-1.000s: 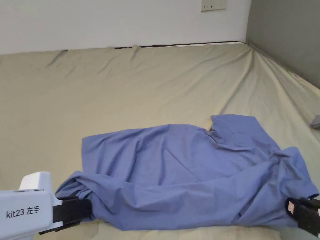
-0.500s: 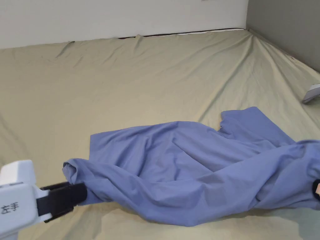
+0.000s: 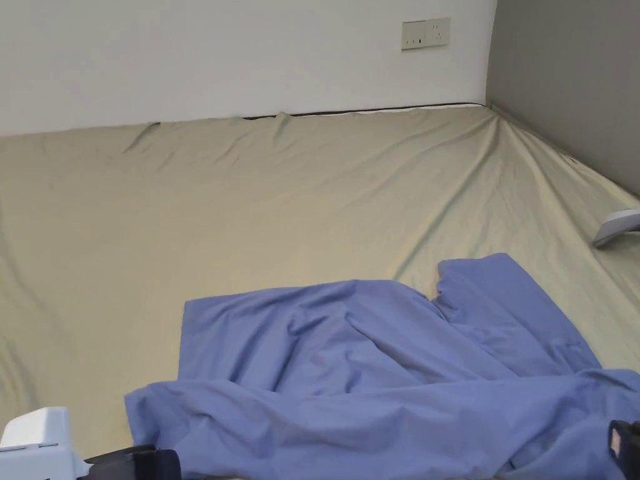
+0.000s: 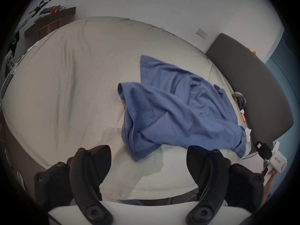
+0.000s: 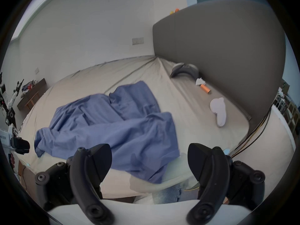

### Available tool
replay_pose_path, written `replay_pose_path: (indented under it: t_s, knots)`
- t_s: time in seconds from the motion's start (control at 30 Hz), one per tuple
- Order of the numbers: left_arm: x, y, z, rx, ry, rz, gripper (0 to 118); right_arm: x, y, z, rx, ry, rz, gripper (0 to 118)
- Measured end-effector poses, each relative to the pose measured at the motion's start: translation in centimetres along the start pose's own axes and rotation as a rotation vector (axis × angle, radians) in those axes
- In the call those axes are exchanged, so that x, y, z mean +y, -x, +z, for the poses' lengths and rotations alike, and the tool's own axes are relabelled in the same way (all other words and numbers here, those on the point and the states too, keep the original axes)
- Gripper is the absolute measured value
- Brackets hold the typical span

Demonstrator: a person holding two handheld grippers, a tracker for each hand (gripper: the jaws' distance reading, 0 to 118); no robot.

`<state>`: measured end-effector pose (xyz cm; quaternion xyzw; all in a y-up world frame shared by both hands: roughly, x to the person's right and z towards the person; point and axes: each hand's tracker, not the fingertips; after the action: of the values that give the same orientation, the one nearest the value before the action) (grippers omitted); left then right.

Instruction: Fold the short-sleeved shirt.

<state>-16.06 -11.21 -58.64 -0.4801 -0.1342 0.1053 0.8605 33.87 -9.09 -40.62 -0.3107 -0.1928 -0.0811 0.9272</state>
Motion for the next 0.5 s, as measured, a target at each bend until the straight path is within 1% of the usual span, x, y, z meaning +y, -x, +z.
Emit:
replay_pose_path:
  t_s: [0.03,0.07,0.13,0.2,0.23,0.27,0.3,0.33,0.37,0.4,0.43,0.5]
  knots:
    - [0.5,-0.5,0.7,-0.011,-0.034,-0.004,95,0.7,0.0,0.6,-0.007,-0.031,-0.005,99]
    - [1.2,-1.0,1.3,-0.028,-0.079,-0.017,95,1.5,0.3,1.0,0.009,-0.072,0.005,99]
    - [3.0,-2.4,2.2,-0.040,-0.131,-0.068,94,3.4,1.2,1.2,0.030,-0.153,0.040,99]
    - [5.8,-3.8,1.9,-0.005,-0.174,-0.100,92,5.5,2.5,0.5,0.057,-0.230,0.068,98]
    - [7.2,-4.4,1.5,0.035,-0.183,-0.106,91,6.7,3.3,-0.2,0.080,-0.236,0.078,97]
    - [8.5,-4.9,0.9,0.063,-0.193,-0.114,88,7.6,3.9,-0.8,0.114,-0.245,0.089,94]
    - [10.1,-5.5,0.2,0.090,-0.203,-0.138,81,8.7,4.6,-1.7,0.165,-0.269,0.102,81]
    - [11.6,-5.9,-0.8,0.103,-0.210,-0.175,63,9.7,5.3,-2.5,0.205,-0.270,0.122,49]
    - [13.2,-6.1,-2.2,0.095,-0.203,-0.233,30,10.8,6.1,-3.8,0.250,-0.259,0.138,0]
    - [14.7,-6.3,-3.4,0.097,-0.187,-0.253,9,11.1,6.9,-5.1,0.318,-0.223,0.137,0]
    - [16.7,-6.2,-5.2,0.084,-0.158,-0.257,6,11.7,7.0,-6.1,0.289,-0.251,0.111,0]
    - [19.6,-5.9,-8.1,0.092,-0.096,-0.212,6,12.3,7.4,-7.8,0.335,-0.249,0.101,0]
